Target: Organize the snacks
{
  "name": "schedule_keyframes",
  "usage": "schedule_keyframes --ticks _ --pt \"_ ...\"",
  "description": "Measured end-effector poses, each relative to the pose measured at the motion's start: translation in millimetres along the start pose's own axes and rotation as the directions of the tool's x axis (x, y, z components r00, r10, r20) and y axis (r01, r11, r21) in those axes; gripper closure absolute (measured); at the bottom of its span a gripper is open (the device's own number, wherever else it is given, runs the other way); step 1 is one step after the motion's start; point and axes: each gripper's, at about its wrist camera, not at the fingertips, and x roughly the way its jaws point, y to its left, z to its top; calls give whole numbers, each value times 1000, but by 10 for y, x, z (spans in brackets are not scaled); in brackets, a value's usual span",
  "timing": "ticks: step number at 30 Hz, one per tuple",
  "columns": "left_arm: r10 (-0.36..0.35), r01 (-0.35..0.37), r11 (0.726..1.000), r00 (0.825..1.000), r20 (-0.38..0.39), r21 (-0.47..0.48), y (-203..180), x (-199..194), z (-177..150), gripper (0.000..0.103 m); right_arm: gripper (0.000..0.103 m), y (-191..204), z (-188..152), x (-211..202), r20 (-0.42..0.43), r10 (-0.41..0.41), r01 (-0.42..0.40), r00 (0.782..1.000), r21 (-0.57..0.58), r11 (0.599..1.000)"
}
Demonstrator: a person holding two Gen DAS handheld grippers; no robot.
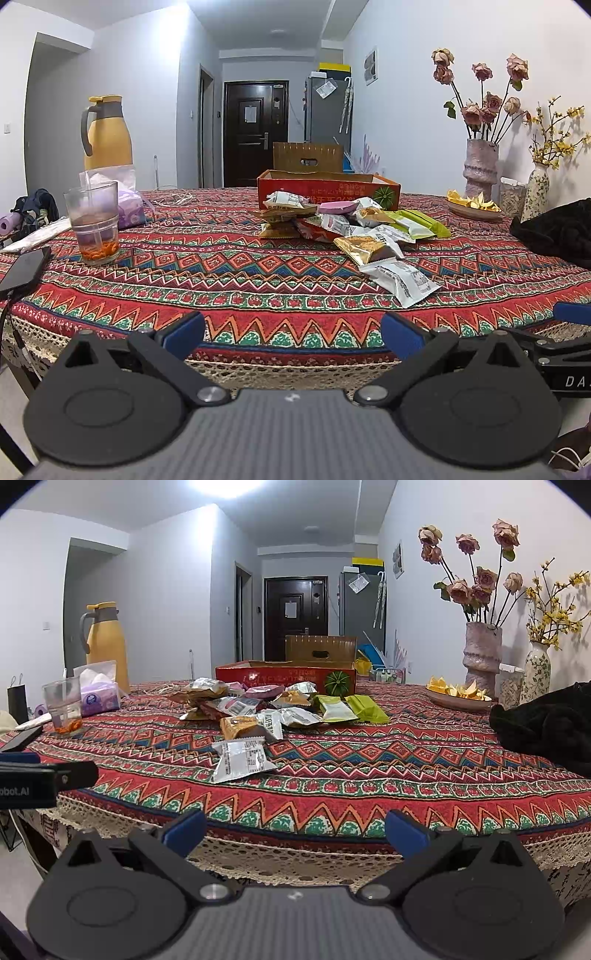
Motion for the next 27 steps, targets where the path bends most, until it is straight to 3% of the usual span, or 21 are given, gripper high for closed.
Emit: schedule_keyframes --ticks 27 --pt "11 -11 1000 1000 -1 4 -19 18 -12 0 0 -2 -13 25 -15 -6 6 1000 -15 1000"
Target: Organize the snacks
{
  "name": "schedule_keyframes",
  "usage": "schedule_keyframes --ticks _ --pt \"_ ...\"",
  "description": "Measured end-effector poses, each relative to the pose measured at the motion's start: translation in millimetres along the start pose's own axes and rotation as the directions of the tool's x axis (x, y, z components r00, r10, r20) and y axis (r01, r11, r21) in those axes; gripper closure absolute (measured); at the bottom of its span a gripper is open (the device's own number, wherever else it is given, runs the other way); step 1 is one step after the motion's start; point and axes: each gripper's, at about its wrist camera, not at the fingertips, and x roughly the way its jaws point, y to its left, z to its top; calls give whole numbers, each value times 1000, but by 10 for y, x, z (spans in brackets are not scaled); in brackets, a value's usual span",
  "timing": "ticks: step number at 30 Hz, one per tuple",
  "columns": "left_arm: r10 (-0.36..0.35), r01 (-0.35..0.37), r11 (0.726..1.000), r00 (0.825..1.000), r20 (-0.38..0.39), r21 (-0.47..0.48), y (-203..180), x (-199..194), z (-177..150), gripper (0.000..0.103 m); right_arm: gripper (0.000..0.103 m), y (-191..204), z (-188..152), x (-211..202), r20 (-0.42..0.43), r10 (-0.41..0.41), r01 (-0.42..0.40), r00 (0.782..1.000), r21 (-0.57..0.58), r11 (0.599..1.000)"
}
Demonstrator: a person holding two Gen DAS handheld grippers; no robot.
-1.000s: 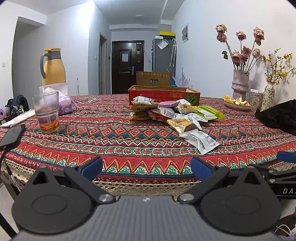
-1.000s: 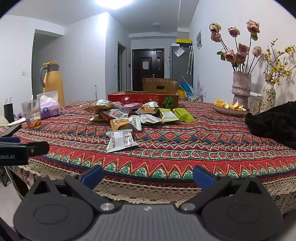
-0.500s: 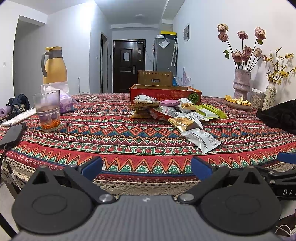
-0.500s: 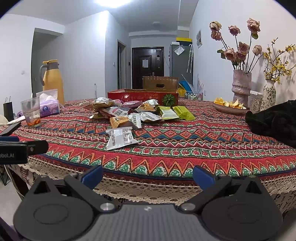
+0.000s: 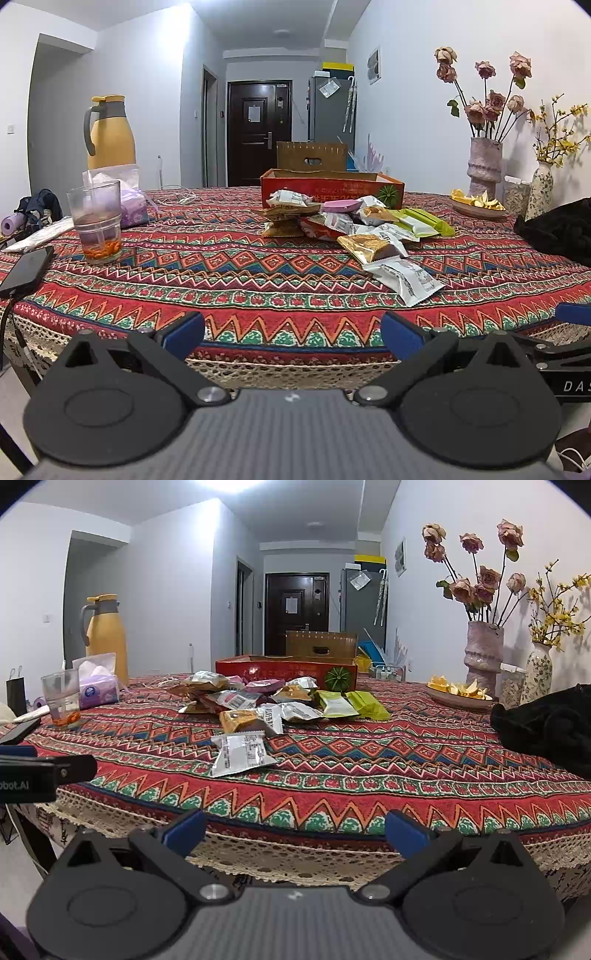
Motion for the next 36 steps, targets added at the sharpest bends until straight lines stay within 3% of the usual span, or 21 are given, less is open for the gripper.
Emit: schedule_keyframes --ticks 36 --pt "1 -2 1000 1000 -30 -10 33 60 -45 0 0 31 -35 18 5 18 -18 1000 10 1000"
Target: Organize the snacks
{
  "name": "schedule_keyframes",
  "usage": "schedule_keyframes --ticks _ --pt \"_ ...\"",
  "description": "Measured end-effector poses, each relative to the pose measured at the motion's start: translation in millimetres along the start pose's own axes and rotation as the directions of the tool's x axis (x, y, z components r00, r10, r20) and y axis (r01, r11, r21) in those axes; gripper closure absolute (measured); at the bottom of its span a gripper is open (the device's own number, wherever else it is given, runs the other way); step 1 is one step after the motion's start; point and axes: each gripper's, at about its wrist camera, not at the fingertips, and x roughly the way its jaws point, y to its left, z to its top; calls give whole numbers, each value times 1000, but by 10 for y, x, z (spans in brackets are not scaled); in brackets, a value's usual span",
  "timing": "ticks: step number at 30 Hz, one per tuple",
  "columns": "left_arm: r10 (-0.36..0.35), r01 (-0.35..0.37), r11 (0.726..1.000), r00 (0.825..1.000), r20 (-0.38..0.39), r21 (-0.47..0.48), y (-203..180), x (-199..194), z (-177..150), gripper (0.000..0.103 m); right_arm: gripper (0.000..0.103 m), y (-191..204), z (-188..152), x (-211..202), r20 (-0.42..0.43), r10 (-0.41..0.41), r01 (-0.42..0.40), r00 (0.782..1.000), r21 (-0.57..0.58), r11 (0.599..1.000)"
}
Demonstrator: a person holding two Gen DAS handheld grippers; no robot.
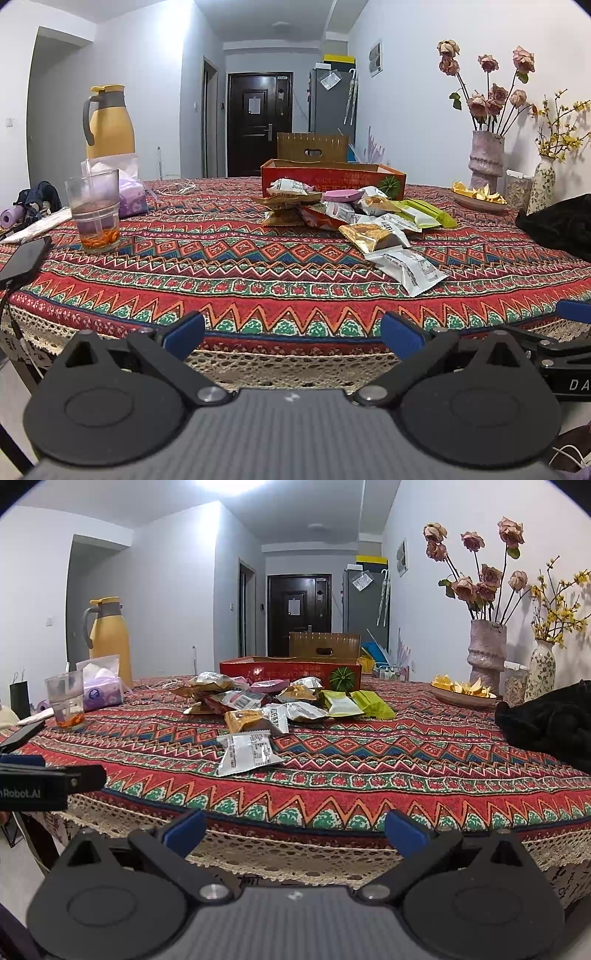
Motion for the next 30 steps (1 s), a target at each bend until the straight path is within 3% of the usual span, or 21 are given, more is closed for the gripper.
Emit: schedule_keyframes --ticks 5,20,23,28,30 --pt "-16 15 1000 1000 -24 -8 31 73 -5 0 0 8 -19 53 -16 -1 1 1000 2 1000" --pt "-42 42 999 999 12 15 94 397 260 0 2 44 254 426 -6 52 -52 999 -47 998" --pt "-51 51 999 999 7 2 144 516 346 0 12 57 390 591 -18 90 -91 996 -43 995" --pt "-57 57 998 998 -17 10 189 763 462 0 15 146 623 984 -56 154 -158 986 -67 985" --pt "-58 58 998 998 -26 17 196 855 501 0 23 196 705 1162 -89 170 -176 981 -73 982"
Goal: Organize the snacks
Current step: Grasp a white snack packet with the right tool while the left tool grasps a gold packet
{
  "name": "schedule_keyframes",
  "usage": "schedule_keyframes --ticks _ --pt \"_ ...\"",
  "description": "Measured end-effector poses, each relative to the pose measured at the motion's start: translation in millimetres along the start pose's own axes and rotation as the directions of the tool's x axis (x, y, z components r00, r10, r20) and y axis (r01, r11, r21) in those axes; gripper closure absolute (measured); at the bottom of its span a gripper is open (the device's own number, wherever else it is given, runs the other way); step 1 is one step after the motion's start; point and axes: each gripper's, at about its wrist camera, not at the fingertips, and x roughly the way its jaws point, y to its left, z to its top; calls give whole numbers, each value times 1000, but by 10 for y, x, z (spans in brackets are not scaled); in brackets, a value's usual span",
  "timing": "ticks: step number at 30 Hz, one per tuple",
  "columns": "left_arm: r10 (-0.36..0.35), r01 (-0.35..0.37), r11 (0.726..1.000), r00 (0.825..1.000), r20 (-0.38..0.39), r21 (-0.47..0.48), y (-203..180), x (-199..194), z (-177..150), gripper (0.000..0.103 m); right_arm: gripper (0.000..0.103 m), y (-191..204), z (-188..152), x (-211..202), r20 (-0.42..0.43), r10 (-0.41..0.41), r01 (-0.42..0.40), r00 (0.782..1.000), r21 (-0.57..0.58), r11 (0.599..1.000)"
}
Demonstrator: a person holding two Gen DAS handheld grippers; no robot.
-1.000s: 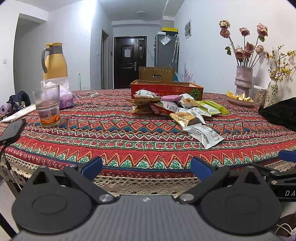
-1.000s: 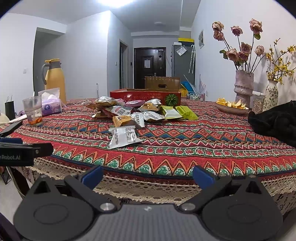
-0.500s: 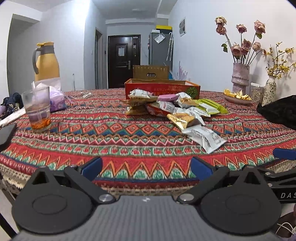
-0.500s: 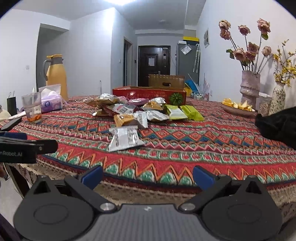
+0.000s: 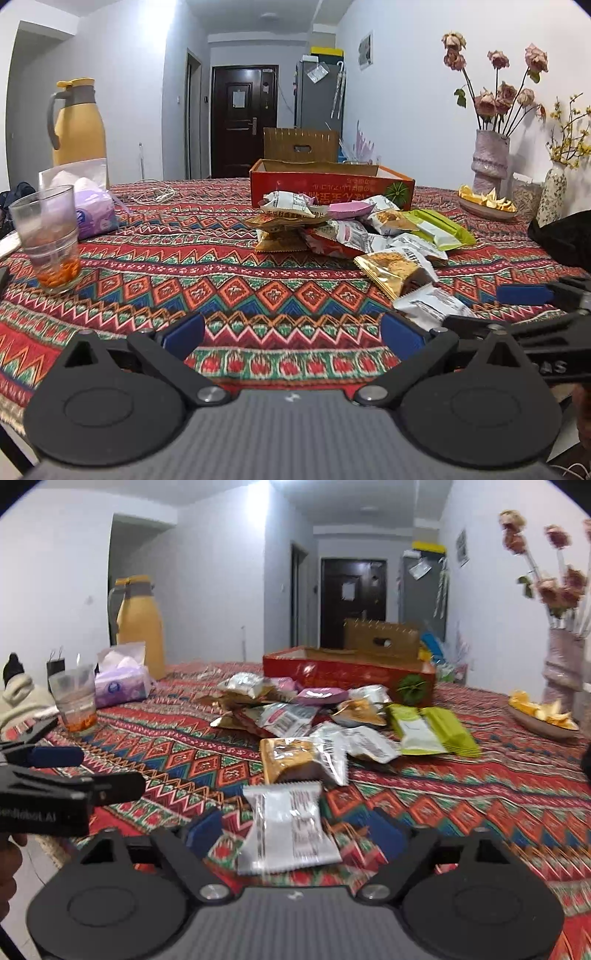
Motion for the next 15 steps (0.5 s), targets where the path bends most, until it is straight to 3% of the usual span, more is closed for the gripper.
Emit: schedule_keyframes --ticks 4,6,12,15 --pt "-14 14 1000 1000 -26 5 11 166 83 0 32 -16 64 254 -49 37 -36 998 16 999" --pt "-23 25 999 998 -51 29 -24 270 134 0 59 -49 48 308 -62 46 -44 997 29 999" --pt "-171 183 971 981 -87 153 -301 539 368 0 60 -369 47 222 -62 -9 13 998 71 997" --pt "-186 219 939 972 -146 264 -541 813 494 3 60 -603 88 193 -60 -67 72 996 92 993"
